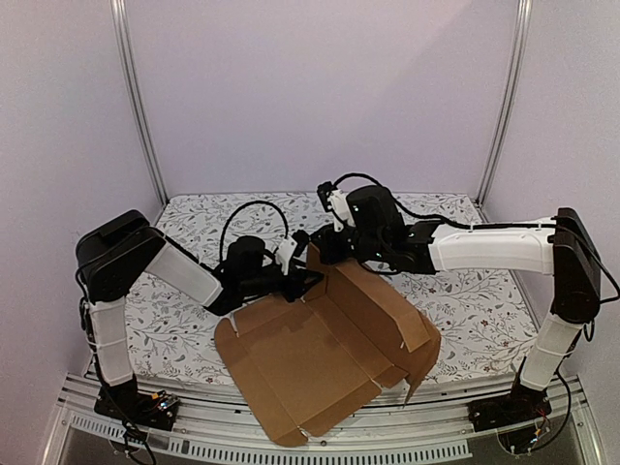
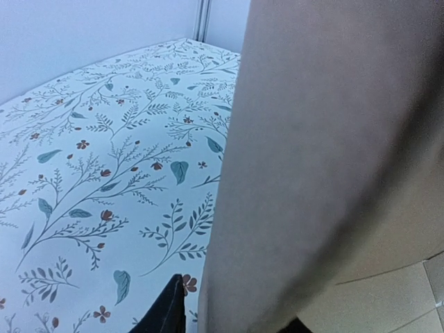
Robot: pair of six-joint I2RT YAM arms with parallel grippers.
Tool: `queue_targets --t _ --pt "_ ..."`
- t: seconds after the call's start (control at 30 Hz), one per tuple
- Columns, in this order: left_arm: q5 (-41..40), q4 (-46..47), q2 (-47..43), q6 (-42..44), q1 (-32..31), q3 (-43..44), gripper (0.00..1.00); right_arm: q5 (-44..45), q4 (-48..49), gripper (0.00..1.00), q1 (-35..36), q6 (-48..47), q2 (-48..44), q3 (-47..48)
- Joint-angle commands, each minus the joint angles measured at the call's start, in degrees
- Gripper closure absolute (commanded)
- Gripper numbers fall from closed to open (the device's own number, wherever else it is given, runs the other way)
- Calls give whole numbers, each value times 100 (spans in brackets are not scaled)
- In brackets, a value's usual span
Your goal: Fold the paper box
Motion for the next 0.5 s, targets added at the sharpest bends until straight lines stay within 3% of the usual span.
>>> queue_targets --t 0.0,0.47 --pt "28 268 219 24 38 196 67 7 -519 100 67 78 38 -202" --pt "-51 695 202 -54 38 -191 67 270 -683 100 384 39 139 -375"
